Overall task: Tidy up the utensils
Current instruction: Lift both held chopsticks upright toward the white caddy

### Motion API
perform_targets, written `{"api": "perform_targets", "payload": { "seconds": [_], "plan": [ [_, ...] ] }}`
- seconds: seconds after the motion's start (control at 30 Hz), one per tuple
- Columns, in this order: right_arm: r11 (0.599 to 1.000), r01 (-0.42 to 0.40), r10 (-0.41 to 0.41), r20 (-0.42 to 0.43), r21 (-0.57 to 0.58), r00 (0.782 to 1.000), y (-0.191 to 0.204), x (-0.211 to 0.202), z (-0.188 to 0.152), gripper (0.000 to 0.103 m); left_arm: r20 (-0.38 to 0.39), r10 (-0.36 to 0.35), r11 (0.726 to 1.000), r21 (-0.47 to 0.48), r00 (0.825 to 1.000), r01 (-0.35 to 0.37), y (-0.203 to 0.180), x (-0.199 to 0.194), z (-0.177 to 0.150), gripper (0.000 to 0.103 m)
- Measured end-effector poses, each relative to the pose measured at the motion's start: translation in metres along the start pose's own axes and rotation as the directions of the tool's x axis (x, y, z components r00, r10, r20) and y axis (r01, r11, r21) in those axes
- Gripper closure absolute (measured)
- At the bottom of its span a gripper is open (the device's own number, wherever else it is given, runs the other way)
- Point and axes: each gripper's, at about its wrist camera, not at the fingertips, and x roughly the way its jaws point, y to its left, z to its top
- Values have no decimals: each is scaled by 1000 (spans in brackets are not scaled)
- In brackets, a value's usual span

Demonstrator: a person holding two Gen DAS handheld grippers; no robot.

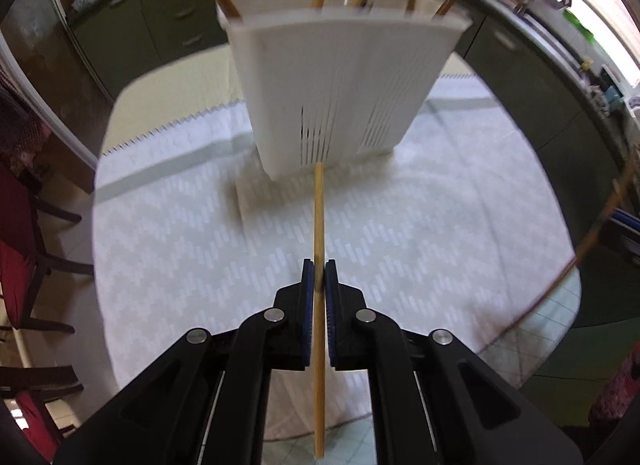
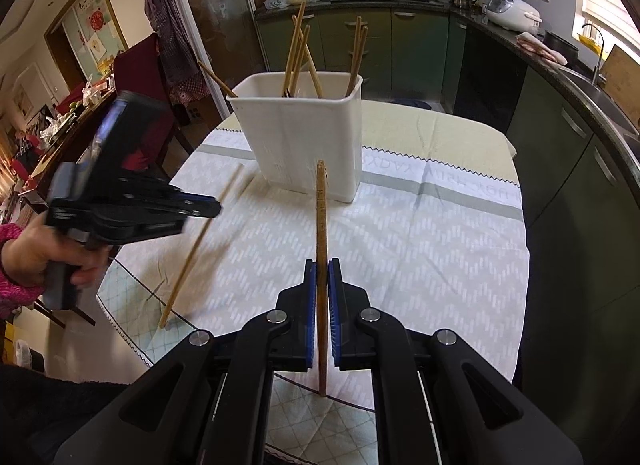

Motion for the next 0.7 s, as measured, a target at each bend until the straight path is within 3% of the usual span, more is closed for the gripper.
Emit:
{"api": "perform_targets", "payload": {
  "seconds": [0.23,0.7],
  "plan": [
    [1000,0,1,17,-19,1000,8,-8,3,96,123,-42,999,7,992,42,16,-63,-17,98],
    [999,2,-1,38,-36,999,19,-18,8,96,238,-79,996,46,968,70,10,-117,-31,98]
  ]
}}
